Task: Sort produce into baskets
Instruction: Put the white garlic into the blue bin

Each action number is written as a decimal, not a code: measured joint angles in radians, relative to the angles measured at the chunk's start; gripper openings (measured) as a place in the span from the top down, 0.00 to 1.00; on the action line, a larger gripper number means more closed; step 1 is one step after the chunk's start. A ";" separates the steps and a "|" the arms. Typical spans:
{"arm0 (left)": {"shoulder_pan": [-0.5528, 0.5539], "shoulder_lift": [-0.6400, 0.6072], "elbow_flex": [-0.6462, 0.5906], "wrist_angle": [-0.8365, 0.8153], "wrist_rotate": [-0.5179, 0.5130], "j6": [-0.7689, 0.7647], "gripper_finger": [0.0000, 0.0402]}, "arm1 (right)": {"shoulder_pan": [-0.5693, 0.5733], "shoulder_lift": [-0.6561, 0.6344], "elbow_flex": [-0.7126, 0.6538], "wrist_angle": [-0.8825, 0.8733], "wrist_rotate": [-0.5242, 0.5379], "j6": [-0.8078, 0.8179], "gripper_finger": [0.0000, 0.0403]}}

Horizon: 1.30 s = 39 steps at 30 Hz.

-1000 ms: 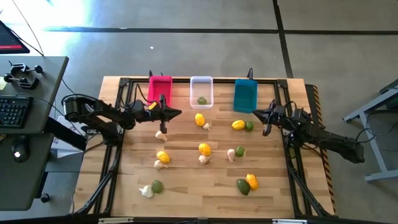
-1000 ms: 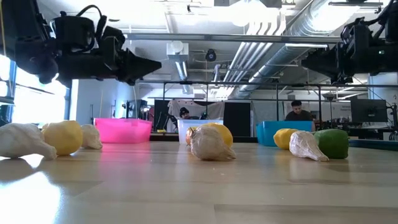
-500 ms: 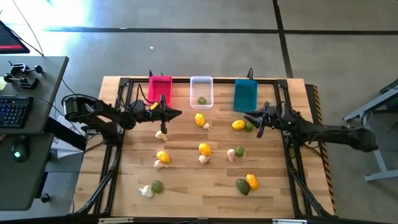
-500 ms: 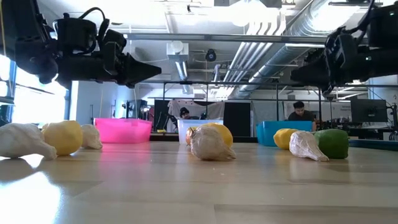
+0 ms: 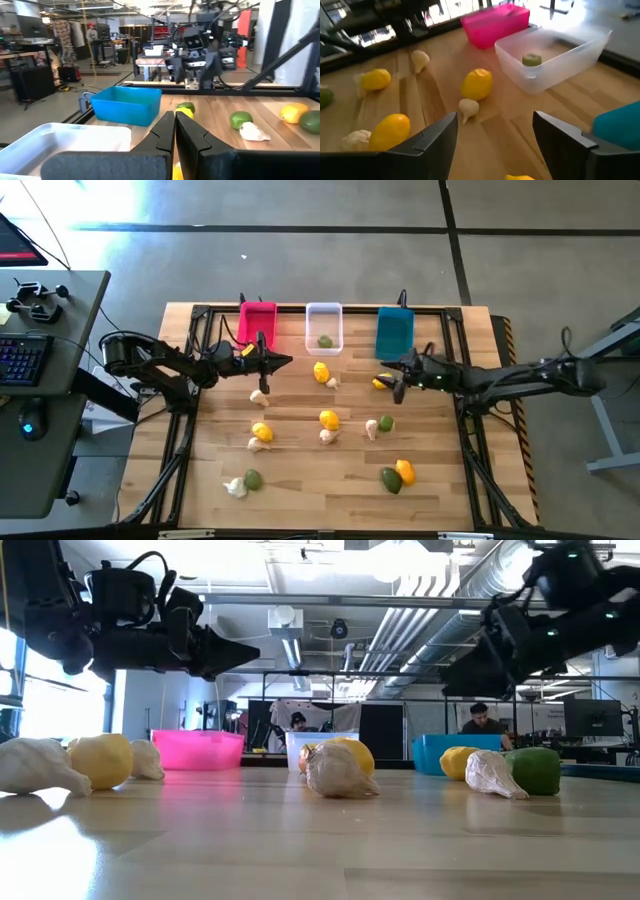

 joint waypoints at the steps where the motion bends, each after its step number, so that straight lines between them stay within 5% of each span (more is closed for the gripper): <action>1: 0.000 0.000 0.000 0.000 -0.007 0.000 1.00 | 0.004 0.041 0.022 0.000 0.000 0.000 0.38; 19: 0.001 0.000 0.000 -0.007 -0.009 0.019 1.00 | 0.065 0.733 0.411 0.118 0.024 0.008 0.38; 39: 0.002 0.000 0.000 -0.008 -0.008 0.086 1.00 | 0.065 0.943 0.625 -0.080 0.045 -0.036 0.42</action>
